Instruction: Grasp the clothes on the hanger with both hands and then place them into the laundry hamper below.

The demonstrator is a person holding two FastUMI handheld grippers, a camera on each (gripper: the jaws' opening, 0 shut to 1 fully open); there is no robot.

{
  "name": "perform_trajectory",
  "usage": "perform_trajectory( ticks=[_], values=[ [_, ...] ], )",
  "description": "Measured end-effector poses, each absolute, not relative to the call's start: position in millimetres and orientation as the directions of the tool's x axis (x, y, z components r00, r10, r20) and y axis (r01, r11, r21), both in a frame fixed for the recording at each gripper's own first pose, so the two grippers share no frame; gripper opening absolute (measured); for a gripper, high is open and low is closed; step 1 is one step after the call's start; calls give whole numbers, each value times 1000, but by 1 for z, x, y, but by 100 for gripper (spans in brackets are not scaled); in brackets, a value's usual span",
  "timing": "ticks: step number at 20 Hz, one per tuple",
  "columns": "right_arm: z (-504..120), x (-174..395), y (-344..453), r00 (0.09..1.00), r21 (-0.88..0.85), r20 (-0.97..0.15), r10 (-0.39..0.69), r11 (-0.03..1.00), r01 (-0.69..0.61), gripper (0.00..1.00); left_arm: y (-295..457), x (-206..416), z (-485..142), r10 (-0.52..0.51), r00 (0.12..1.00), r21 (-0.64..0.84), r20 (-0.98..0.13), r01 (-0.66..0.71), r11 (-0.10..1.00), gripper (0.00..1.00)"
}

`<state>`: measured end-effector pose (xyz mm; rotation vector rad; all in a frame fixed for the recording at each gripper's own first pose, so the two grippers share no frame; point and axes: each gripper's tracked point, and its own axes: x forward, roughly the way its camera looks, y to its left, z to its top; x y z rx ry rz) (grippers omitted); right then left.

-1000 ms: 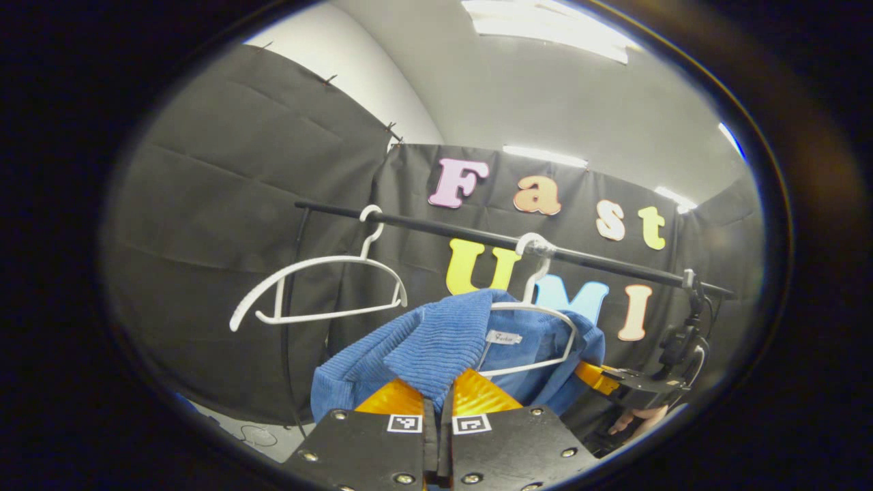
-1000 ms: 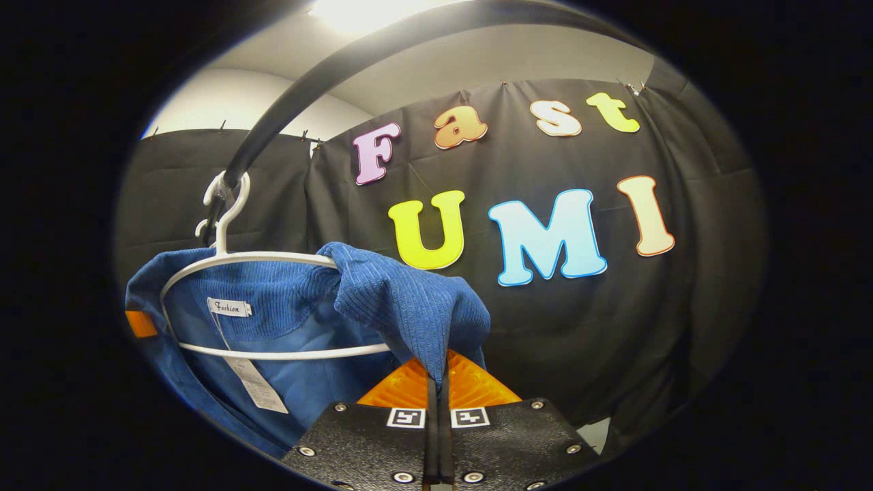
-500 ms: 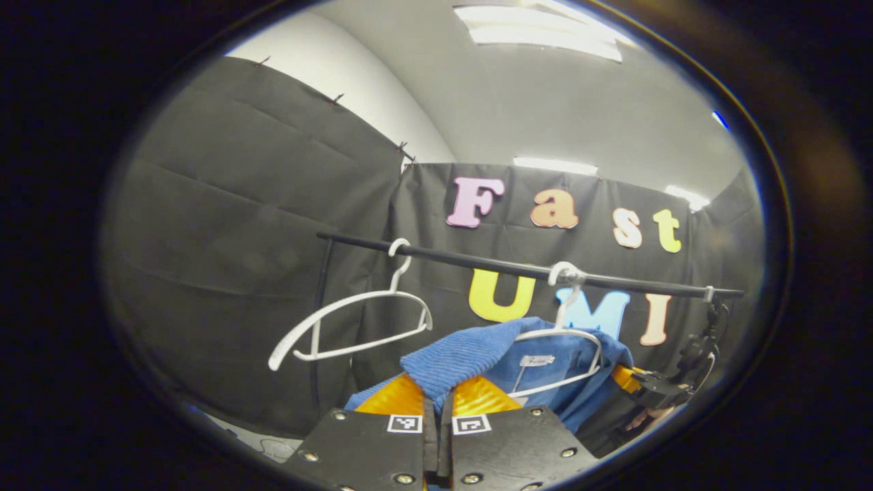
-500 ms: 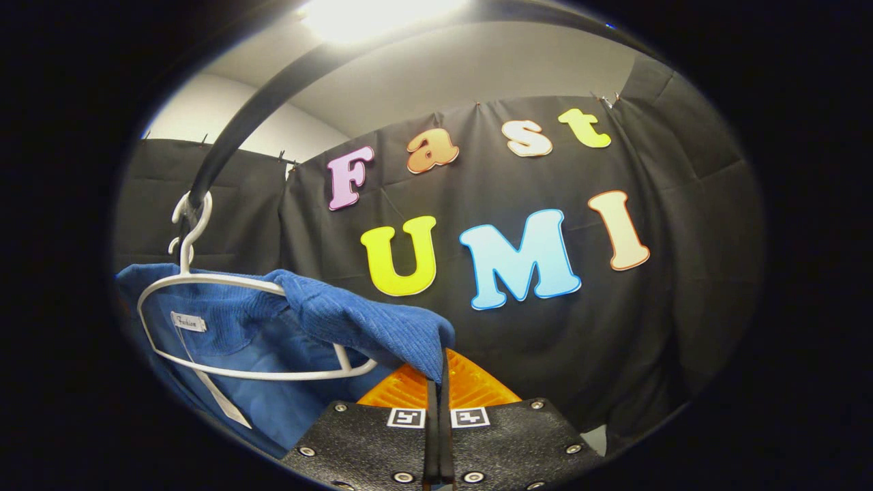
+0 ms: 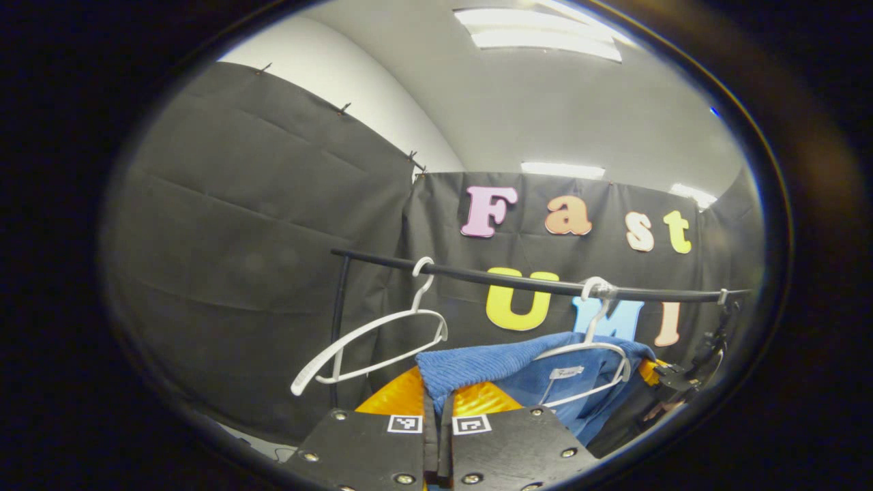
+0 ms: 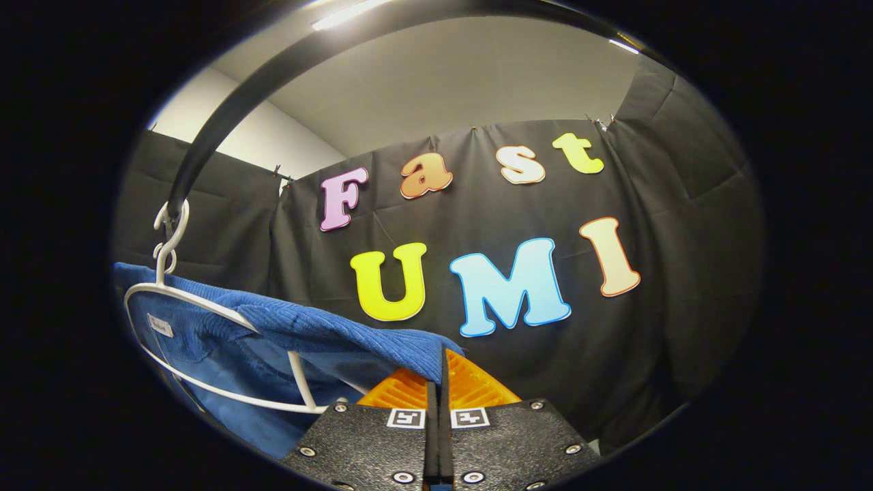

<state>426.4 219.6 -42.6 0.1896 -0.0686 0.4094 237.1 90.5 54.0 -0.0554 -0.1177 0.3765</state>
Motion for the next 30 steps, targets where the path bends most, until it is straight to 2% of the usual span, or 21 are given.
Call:
perform_trajectory(
  ticks=[8, 16, 19, 22, 25, 30],
  values=[
    [-35, 426, 222, 905, 106, 183, 385, 907, -407, 0, 118, 233, 60, 348, 932, -44, 101, -345, 938, 1],
    [-31, 428, 226, 896, 56, 214, 388, 911, -408, 0, 133, 243, 60, 238, 970, 179, 41, -242, 954, 2],
    [-28, 426, 228, 890, 49, 227, 396, 908, -416, 0, 137, 244, 65, 229, 973, 170, 37, -232, 958, 2],
    [-27, 410, 244, 863, 3, 233, 449, 887, -462, 0, 161, 240, 71, 264, 964, 251, 43, -266, 931, 2],
    [-28, 391, 245, 863, -55, 242, 443, 894, -444, 0, 163, 237, 58, 255, 967, 172, 17, -255, 952, 1],
    [-32, 404, 243, 877, -9, 216, 429, 899, -437, 0, 165, 267, 28, 241, 970, 110, -21, -238, 965, 1]
  ],
)
